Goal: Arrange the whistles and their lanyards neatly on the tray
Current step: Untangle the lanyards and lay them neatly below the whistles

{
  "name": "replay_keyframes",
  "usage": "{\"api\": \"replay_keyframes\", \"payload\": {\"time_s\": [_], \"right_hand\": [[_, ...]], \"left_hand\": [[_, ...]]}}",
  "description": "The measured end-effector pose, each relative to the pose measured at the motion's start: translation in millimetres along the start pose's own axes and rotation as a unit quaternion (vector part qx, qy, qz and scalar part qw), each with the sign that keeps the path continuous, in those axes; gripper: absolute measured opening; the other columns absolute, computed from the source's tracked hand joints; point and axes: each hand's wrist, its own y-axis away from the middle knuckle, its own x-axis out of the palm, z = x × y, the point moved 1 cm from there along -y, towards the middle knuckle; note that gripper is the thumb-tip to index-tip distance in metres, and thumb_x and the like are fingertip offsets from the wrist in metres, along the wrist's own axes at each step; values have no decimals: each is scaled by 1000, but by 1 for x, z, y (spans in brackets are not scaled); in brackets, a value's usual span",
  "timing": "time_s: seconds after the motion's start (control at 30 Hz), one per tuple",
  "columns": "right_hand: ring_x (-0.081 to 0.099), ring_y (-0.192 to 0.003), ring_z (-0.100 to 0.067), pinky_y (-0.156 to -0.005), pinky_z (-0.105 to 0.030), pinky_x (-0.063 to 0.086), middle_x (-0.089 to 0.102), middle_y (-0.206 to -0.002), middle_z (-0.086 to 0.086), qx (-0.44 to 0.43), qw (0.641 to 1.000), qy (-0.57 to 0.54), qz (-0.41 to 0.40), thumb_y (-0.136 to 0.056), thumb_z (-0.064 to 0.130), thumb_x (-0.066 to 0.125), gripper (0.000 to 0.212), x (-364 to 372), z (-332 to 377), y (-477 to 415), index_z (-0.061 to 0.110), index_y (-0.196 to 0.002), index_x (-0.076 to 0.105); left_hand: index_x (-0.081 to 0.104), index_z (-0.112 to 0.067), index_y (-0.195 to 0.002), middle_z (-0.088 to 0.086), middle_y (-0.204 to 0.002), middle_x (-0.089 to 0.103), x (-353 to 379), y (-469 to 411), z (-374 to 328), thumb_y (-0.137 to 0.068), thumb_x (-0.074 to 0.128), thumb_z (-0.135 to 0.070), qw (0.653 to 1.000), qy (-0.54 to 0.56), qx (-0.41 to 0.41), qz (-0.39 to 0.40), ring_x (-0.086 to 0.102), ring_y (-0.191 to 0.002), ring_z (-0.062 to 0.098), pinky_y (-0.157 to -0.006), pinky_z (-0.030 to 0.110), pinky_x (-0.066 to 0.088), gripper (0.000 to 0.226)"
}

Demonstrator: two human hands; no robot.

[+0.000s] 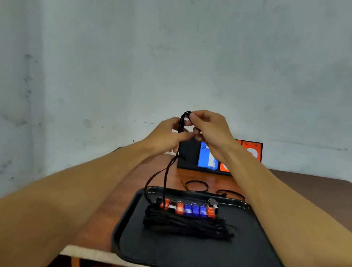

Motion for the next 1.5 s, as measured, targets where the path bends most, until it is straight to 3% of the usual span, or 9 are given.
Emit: {"api": "replay_keyframes", "payload": {"time_s": [0.27, 0.47, 0.63, 0.8, 0.93, 1.0, 1.1, 1.3, 1.5], "right_hand": [[39, -50, -7, -41, -17, 30, 63, -79, 0, 44, 969, -219, -104, -96, 12, 54, 11, -49, 3, 13, 11, -93, 64], [45, -51, -9, -48, -20, 40, 66, -80, -2, 85, 971, -176, -138, -99, 15, 46, 15, -67, -17, 34, 14, -91, 58], [65, -73, -17, -67, -28, 56, 70, -96, -12, 117, 981, -137, -74, -102, 14, 36, 20, -58, -27, 62, 5, -107, 54], [69, -95, -30, -98, -42, 49, 72, -98, -18, 162, 955, -237, 70, -103, 17, 30, 31, -26, -32, 100, -1, -117, 52], [46, -45, -17, -82, -41, 55, 42, -54, -1, 184, 948, -219, 141, -103, 19, 30, 25, -23, -34, 122, 6, -105, 51], [26, -43, -11, -58, -30, 49, 29, -53, 3, 191, 957, -177, 131, -103, 19, 33, 23, -30, -34, 126, 11, -92, 52], [24, -46, -9, -43, -20, 31, 31, -55, 4, 198, 970, -102, 94, -101, 22, 40, 20, -46, -38, 129, 13, -84, 46], [41, -52, -6, -44, -15, 34, 47, -64, 1, 187, 979, -58, 57, -95, 20, 55, 26, -72, -50, 133, -2, -109, 58], [56, -62, -9, -55, -17, 49, 63, -76, -6, 183, 979, -86, -14, -88, 10, 63, 10, -78, -54, 140, 4, -94, 68]], "left_hand": [[67, -9, -103, 4, -76, 69, 12, 4, 11, -98, 49, -20, 996, -81, -9, 22, 45, -41, 3, -47, 16, 40, 22], [66, -8, -97, 5, -72, 65, 11, 12, -20, -101, 42, -20, 998, -53, 13, 21, 41, -47, 10, -45, 12, 37, 27], [67, -6, -95, 6, -69, 64, 18, 20, -49, -101, 42, -23, 998, -35, 41, 18, 40, -43, 8, -44, 11, 36, 31], [68, -8, -93, 5, -65, 61, 26, 39, -57, -100, 45, -25, 998, 23, 52, -7, 40, -43, 8, -44, 13, 36, 30], [71, -9, -94, 4, -59, 54, 26, 51, -60, -99, 47, -32, 999, 1, 41, -29, 36, -44, 8, -47, 14, 34, 33], [72, -13, -91, 2, -57, 49, 23, 54, -59, -99, 47, -32, 998, -17, 33, -45, 38, -47, 7, -55, 19, 35, 32], [72, -14, -93, 0, -55, 45, 16, 58, -51, -99, 46, -30, 997, -51, 9, -59, 41, -48, 5, -64, 22, 37, 31], [68, -12, -90, -1, -56, 50, 7, 68, -23, -96, 52, -29, 995, -75, -22, -67, 36, -53, 13, -59, 27, 35, 24], [61, -8, -96, 7, -75, 72, 0, 89, 3, -91, 62, -16, 996, 21, -51, -63, 57, -66, 17, -72, 31, 49, 10]]}}
